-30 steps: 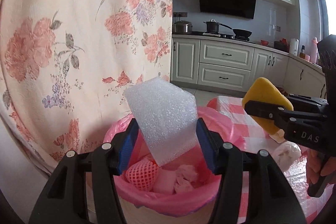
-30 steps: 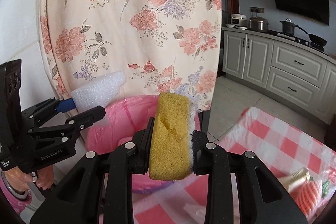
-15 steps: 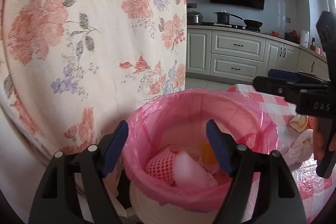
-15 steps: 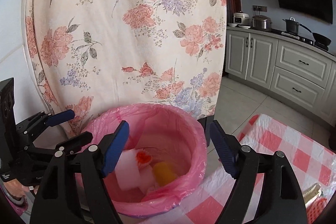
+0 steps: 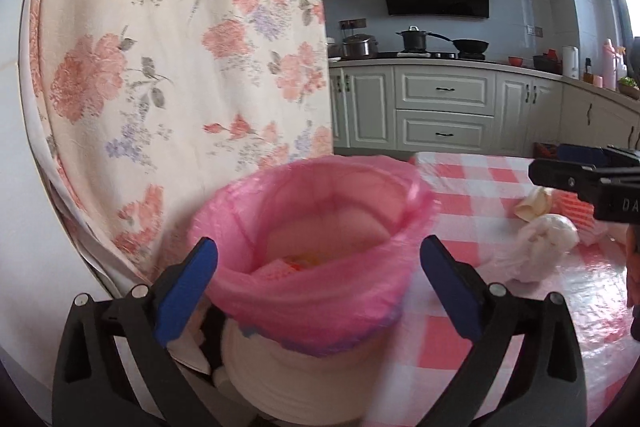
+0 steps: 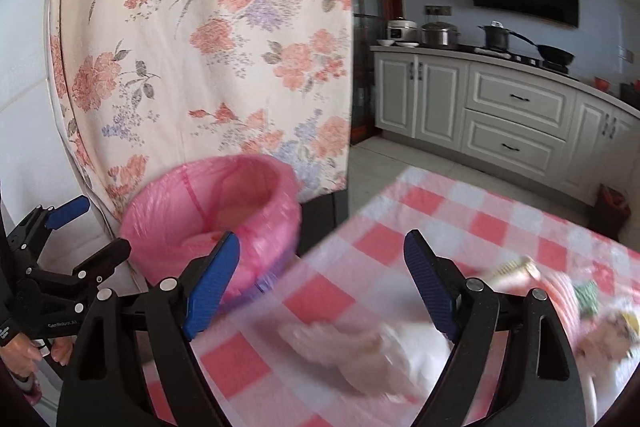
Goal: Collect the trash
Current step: 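Grasp the white plastic bag with the left gripper while the right grasps a white paper tube, then carry the plastic bag and paper tube to the bin and release both, then grasp the pink foam net with the left gripper while the right grasps a white foam sheet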
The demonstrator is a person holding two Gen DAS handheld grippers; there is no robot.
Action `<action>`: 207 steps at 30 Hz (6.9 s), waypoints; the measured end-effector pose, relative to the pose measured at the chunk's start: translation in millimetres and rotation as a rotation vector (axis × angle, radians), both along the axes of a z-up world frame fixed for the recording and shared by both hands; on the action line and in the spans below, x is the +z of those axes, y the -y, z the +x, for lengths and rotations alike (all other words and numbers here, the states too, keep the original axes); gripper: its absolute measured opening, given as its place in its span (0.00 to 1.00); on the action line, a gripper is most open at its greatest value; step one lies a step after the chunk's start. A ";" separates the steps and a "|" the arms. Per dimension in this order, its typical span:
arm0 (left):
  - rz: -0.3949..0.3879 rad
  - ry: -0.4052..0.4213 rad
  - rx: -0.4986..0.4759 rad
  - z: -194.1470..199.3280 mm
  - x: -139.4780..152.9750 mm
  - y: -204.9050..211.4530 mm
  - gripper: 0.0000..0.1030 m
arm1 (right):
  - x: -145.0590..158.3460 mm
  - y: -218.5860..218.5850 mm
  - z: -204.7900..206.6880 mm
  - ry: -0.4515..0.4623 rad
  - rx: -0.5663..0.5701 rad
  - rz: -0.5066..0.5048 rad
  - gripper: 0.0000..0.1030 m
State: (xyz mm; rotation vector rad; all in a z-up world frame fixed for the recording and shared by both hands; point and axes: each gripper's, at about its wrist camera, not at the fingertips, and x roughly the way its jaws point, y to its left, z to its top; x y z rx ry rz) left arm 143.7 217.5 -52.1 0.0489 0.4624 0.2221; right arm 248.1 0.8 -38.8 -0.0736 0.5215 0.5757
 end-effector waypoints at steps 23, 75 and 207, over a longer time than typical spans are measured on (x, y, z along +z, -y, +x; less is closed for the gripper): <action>-0.053 -0.081 -0.198 38.8 -38.9 158.5 0.95 | -64.0 186.9 -50.1 -0.088 -0.355 -0.059 0.80; -0.086 -0.210 -0.325 86.7 -66.3 190.2 0.42 | -91.3 209.1 -16.0 -0.230 -0.334 -0.110 0.17; -0.088 -0.146 -0.331 35.5 -46.9 229.8 0.95 | -65.9 240.7 -24.9 -0.158 -0.535 0.023 0.61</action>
